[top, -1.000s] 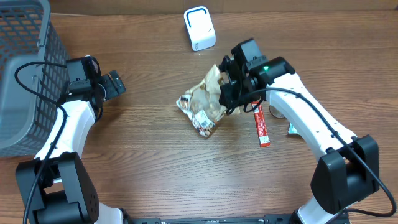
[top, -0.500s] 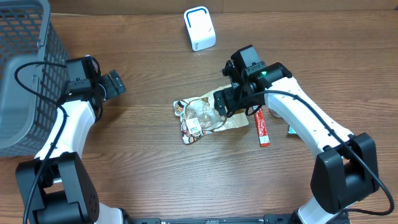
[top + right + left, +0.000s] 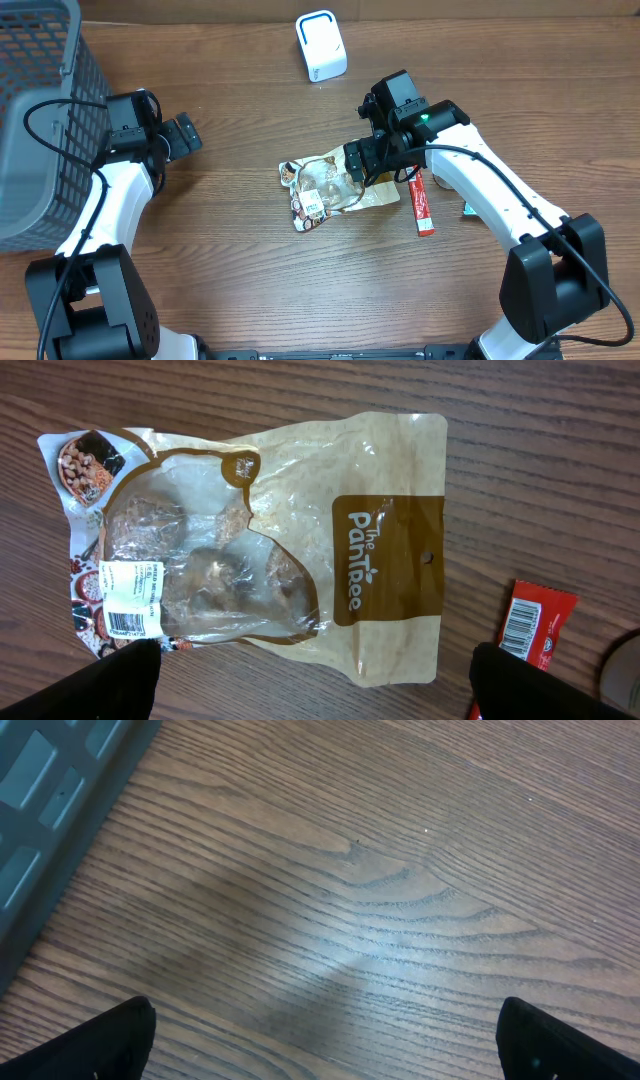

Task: Scan the item barcode
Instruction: 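Carry the bag back to center and release it on the table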

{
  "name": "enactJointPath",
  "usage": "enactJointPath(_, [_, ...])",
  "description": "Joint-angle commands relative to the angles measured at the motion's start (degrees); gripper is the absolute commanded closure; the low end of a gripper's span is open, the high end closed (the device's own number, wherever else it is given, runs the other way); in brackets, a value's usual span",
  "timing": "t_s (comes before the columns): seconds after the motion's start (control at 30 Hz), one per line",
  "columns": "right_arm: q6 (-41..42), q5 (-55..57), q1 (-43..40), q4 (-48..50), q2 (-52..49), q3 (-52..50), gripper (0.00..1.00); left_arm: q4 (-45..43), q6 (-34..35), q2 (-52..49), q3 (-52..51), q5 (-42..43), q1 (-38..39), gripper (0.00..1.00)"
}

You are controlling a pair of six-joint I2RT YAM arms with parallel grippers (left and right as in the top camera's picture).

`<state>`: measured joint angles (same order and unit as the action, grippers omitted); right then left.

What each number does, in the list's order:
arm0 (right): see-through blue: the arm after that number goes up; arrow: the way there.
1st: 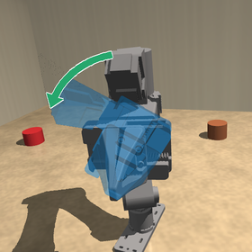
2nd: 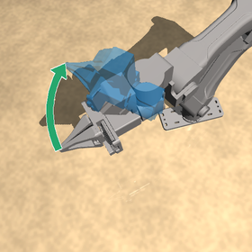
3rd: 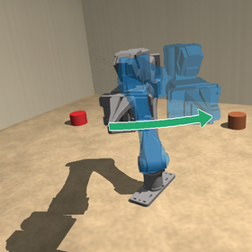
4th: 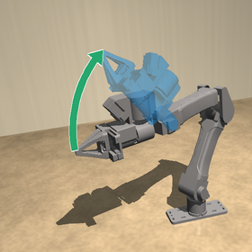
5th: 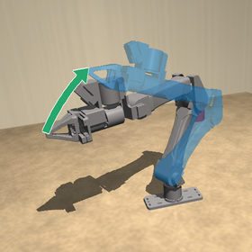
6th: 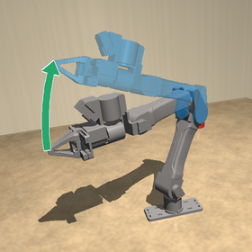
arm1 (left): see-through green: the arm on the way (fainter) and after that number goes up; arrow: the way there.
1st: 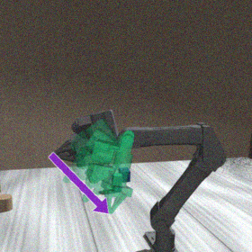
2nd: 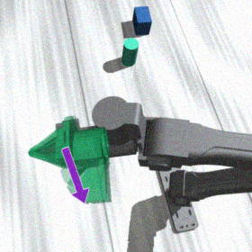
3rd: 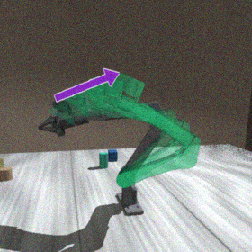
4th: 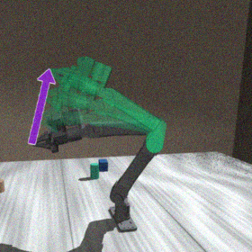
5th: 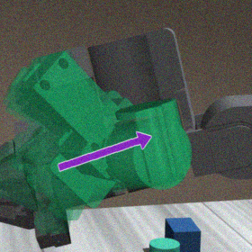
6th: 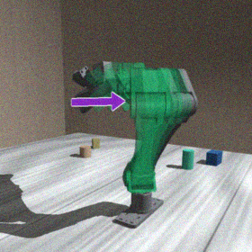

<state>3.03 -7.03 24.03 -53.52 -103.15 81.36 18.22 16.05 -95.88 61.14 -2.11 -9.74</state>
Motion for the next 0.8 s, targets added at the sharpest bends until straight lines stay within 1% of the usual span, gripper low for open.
enactJointPath(0.0, [0.4, 0.6, -0.1, 0.3, 0.3, 1.6, 0.00, -0.1, -0.9, 1.4, 0.9, 0.2, 0.0, 0.01])
enactJointPath(0.47, [0.4, 0.6, -0.1, 0.3, 0.4, 1.2, 0.00, 0.0, -0.9, 1.4, 0.9, 0.2, 0.0, 0.01])
enactJointPath(0.63, [0.4, 0.6, 0.0, 0.3, 2.6, 1.2, 0.00, 0.0, -0.9, 1.4, 0.9, 0.2, 0.0, 0.00])
enactJointPath(0.77, [0.4, 0.6, 0.0, 0.3, 6.4, 1.2, 0.00, -0.1, -0.9, 1.4, 0.9, 0.2, 0.0, 0.00])
